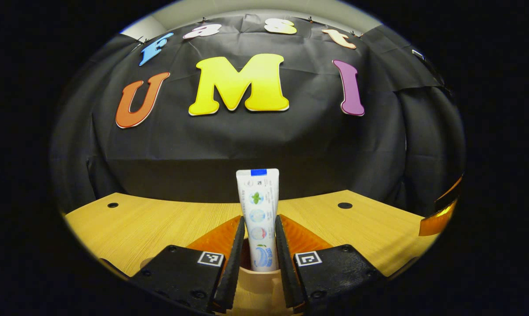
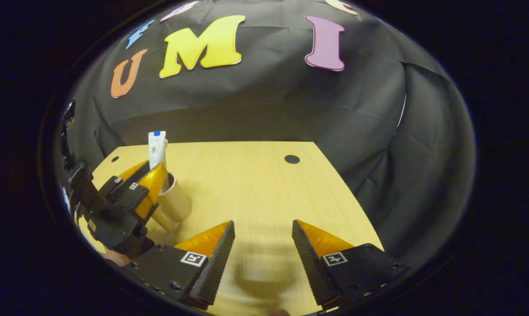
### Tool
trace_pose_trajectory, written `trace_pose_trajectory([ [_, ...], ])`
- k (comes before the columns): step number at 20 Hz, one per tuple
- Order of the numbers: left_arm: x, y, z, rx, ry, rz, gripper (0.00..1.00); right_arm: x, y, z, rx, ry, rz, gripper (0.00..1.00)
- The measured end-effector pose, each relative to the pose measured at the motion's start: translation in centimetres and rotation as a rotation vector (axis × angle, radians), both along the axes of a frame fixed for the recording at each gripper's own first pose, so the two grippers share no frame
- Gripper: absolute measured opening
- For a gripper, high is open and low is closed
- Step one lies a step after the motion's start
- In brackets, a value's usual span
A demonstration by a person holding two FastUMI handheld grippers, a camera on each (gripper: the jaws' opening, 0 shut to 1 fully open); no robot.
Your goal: Put the toothbrush and toothpaste on the desktop into the cup, then pick up the cup and place it on the coaster on the desktop.
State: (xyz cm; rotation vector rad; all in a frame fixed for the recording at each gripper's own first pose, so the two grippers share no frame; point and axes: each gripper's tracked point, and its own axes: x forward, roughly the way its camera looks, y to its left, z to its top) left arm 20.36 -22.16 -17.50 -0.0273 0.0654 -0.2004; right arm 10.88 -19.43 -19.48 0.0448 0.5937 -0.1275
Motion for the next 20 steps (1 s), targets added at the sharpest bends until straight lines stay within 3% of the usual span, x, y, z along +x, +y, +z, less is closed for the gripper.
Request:
trace_pose_trajectory([
  [2, -0.8, 0.0, -0.7, -0.012, 0.035, -0.005, 0.45, 0.1, 0.4, 0.2, 0.002, -0.004, 0.003, 0.85],
  [4, -1.7, 0.4, -0.7, -0.009, 0.061, 0.001, 0.48, -0.1, 0.9, 0.6, -0.003, -0.012, 0.011, 0.84],
  [5, -2.1, 0.6, -0.4, -0.011, 0.067, -0.001, 0.58, -0.1, 1.2, 0.8, -0.004, -0.014, 0.014, 0.84],
  [8, -3.2, 1.7, 1.1, -0.019, 0.057, 0.000, 0.73, -0.2, 2.1, 1.2, -0.005, -0.010, 0.013, 0.84],
  [9, -3.8, 2.4, 1.8, -0.021, 0.056, 0.005, 0.86, -0.3, 2.4, 1.3, -0.001, -0.001, 0.012, 0.84],
  [11, -4.6, 3.7, 3.1, -0.013, 0.055, 0.020, 0.99, -0.3, 3.2, 1.9, 0.005, 0.005, 0.011, 0.86],
  [20, -9.5, 11.7, 7.8, -0.011, 0.084, 0.094, 0.99, 1.0, 10.9, 3.9, 0.004, 0.070, 0.107, 0.89],
])
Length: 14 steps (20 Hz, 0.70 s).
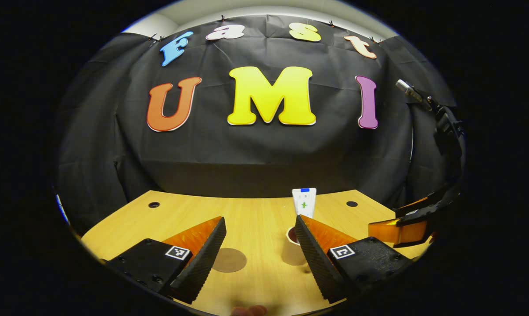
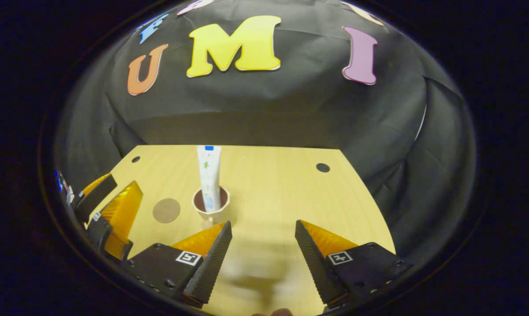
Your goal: Put the toothbrush and toothpaste on the desktop into the cup, then pick up the cup and place it on the coaster on the desktop.
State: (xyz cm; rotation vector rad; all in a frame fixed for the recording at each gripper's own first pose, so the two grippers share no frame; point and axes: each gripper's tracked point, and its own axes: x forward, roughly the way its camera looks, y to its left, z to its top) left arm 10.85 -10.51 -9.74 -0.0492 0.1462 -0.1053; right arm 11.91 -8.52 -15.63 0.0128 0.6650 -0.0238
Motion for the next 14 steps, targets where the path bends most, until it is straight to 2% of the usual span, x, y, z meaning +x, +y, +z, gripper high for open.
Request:
trace_pose_trajectory([
  [3, -1.9, 2.7, 1.2, 0.011, 0.020, 0.001, 1.00, 0.8, 3.0, -1.3, 0.011, 0.092, 0.029, 0.89],
  [8, -4.3, 8.0, 2.2, 0.020, 0.050, 0.055, 0.99, 2.4, 6.9, -3.1, 0.002, 0.218, 0.082, 0.89],
  [14, -5.3, 12.5, 1.7, 0.024, 0.108, 0.133, 0.99, 4.5, 8.3, -7.4, -0.014, 0.390, 0.098, 0.90],
])
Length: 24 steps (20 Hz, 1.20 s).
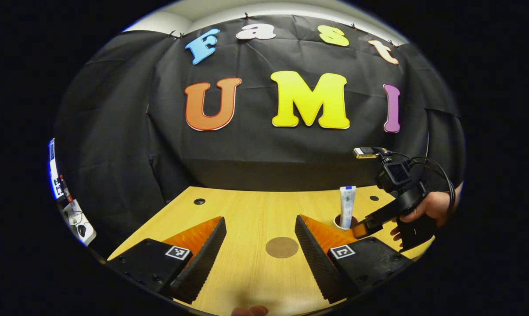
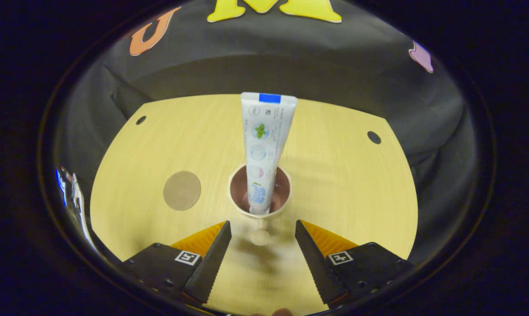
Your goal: Put the toothbrush and toothpaste on the desktop into the cup, then pick up the cup and place it on the coaster on the desktop.
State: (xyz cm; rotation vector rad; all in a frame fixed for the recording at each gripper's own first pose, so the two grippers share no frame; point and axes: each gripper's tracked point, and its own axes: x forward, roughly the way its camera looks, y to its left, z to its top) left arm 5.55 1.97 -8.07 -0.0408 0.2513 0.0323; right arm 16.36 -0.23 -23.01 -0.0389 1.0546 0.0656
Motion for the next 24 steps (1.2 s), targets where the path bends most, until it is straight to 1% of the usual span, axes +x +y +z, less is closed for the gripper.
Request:
trace_pose_trajectory([
  [5, -0.5, 3.6, -0.8, 0.007, 0.051, 0.075, 0.99, 0.5, 0.0, -2.7, 0.027, 0.147, -0.049, 0.90],
  [8, -0.4, 4.3, -0.9, 0.007, 0.067, 0.103, 1.00, 0.9, -0.1, -4.5, 0.009, 0.224, -0.057, 0.89],
  [9, -0.6, 4.5, -1.1, 0.004, 0.070, 0.109, 1.00, 0.9, 0.0, -4.8, 0.003, 0.240, -0.050, 0.86],
  [10, -0.6, 4.5, -1.3, 0.000, 0.080, 0.114, 1.00, 1.0, -0.1, -4.9, -0.009, 0.251, -0.045, 0.72],
  [11, -0.7, 4.5, -1.6, -0.002, 0.091, 0.118, 1.00, 0.9, 0.2, -5.1, -0.003, 0.267, -0.045, 0.67],
  [14, -1.5, 4.4, -1.9, -0.010, 0.109, 0.128, 1.00, 0.8, 0.8, -5.5, 0.003, 0.294, -0.061, 0.45],
  [15, -1.8, 4.4, -2.0, -0.014, 0.113, 0.132, 0.99, 0.8, 0.7, -5.6, -0.012, 0.301, -0.057, 0.41],
  [16, -1.9, 4.4, -2.1, -0.017, 0.117, 0.136, 1.00, 0.7, 0.6, -5.8, -0.015, 0.305, -0.058, 0.34],
  [17, -2.1, 4.5, -2.3, -0.019, 0.123, 0.141, 1.00, 0.6, 0.6, -5.9, -0.016, 0.310, -0.060, 0.28],
  [22, -2.6, 4.9, -2.6, -0.026, 0.135, 0.151, 1.00, 0.8, 0.5, -5.3, -0.018, 0.301, -0.066, 0.24],
  [23, -2.7, 4.9, -2.5, -0.028, 0.133, 0.149, 1.00, 0.8, 0.6, -5.1, -0.016, 0.296, -0.081, 0.23],
  [24, -3.1, 4.9, -2.6, -0.026, 0.134, 0.151, 1.00, 1.1, 0.9, -5.0, -0.009, 0.285, -0.093, 0.20],
])
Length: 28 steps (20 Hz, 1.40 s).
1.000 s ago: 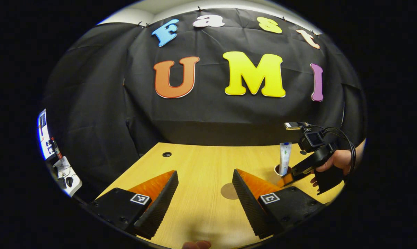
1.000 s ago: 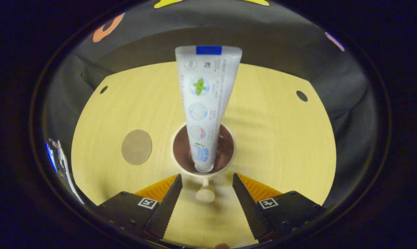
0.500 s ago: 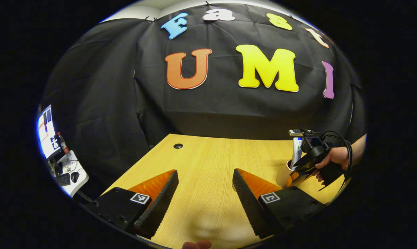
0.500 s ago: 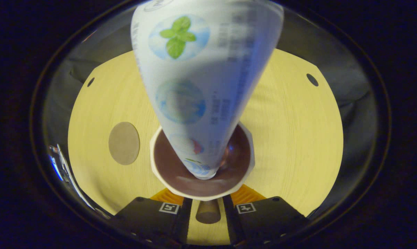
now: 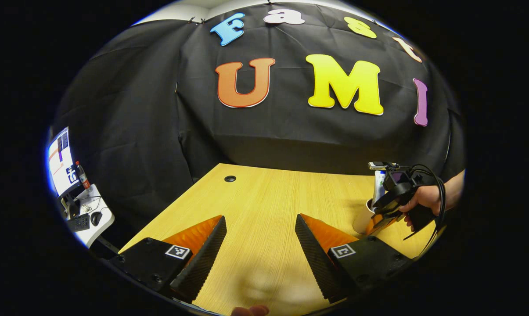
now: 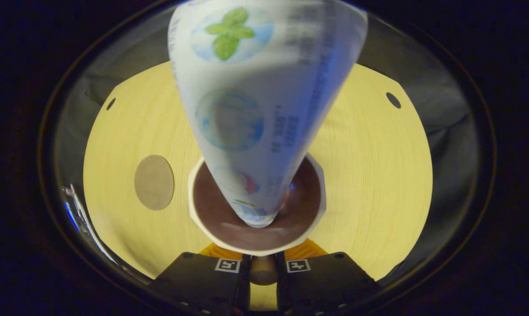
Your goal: Put the toothbrush and toothpaste on the desktop into the cup, then pick up the cup and place it on the coaster on the desktop.
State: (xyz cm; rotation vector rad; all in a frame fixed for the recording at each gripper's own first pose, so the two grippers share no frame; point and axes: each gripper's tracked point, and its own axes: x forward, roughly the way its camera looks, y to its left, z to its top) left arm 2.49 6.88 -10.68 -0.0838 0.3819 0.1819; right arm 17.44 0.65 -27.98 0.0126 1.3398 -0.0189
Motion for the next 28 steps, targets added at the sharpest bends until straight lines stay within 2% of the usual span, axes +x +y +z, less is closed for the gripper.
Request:
trace_pose_trajectory([
  [4, -1.5, 0.6, -0.3, -0.007, 0.000, 0.010, 1.00, 0.6, 1.8, 1.7, -0.008, -0.048, 0.034, 0.23],
  [7, -1.4, 1.6, 0.4, 0.001, -0.016, 0.021, 1.00, 0.5, 5.3, 2.3, 0.010, -0.058, 0.072, 0.23],
  [11, -2.9, 3.9, 0.5, -0.004, -0.026, 0.052, 1.00, 0.6, 11.1, 3.4, 0.027, -0.074, 0.164, 0.23],
  [16, -3.6, 6.1, 0.4, -0.012, -0.011, 0.087, 1.00, 0.4, 15.2, 3.2, 0.011, -0.069, 0.247, 0.23],
  [23, -5.6, 8.2, -0.8, -0.020, 0.019, 0.138, 1.00, 0.2, 16.3, 1.4, -0.019, -0.024, 0.222, 0.23],
  [25, -5.9, 8.5, -1.0, -0.021, 0.022, 0.145, 1.00, 0.3, 16.5, 1.7, -0.024, -0.031, 0.211, 0.28],
  [27, -6.0, 8.5, -1.1, -0.027, 0.020, 0.146, 1.00, 0.2, 17.1, 2.0, -0.011, -0.047, 0.224, 0.46],
  [28, -5.9, 8.3, -1.0, -0.030, 0.019, 0.142, 1.00, 0.1, 16.9, 2.2, -0.018, -0.049, 0.231, 0.65],
])
